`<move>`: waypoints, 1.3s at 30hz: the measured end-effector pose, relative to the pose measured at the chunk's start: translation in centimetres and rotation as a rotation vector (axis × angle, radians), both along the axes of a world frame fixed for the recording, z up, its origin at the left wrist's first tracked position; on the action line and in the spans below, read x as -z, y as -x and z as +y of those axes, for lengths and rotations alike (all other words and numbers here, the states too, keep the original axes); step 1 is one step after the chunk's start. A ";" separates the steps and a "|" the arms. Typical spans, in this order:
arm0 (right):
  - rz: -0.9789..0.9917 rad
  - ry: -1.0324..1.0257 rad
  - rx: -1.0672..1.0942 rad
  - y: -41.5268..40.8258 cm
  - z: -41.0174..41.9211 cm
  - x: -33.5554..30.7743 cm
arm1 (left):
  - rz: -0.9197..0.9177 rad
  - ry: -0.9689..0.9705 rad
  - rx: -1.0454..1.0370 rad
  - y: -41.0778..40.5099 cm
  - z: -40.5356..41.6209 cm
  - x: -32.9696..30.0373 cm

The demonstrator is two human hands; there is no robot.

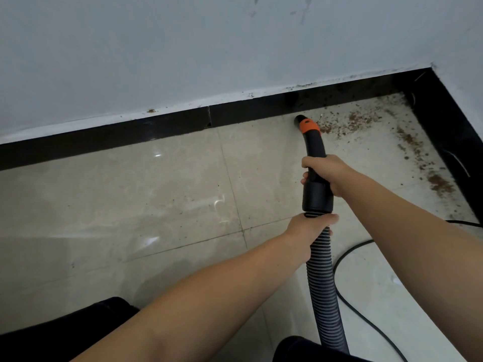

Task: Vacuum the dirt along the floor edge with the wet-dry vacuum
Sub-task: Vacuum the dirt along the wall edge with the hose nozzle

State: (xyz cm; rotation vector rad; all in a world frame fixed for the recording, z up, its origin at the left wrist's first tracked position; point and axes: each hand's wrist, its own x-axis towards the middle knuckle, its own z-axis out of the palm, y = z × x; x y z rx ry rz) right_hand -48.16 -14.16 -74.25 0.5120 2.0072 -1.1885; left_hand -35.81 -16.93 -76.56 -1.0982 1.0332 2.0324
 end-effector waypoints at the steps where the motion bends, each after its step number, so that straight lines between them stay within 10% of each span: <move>1: 0.002 0.001 0.002 0.2 -0.1 0.0 | -0.003 0.004 -0.001 0.3 -0.1 0.0; 29: -0.039 0.043 -0.457 -4.8 -9.1 -0.4 | -0.064 0.019 -0.333 -4.4 -3.7 0.7; 39: -0.029 0.003 -0.275 -4.2 -2.6 -1.0 | 0.008 -0.004 -0.089 -3.7 0.2 -0.1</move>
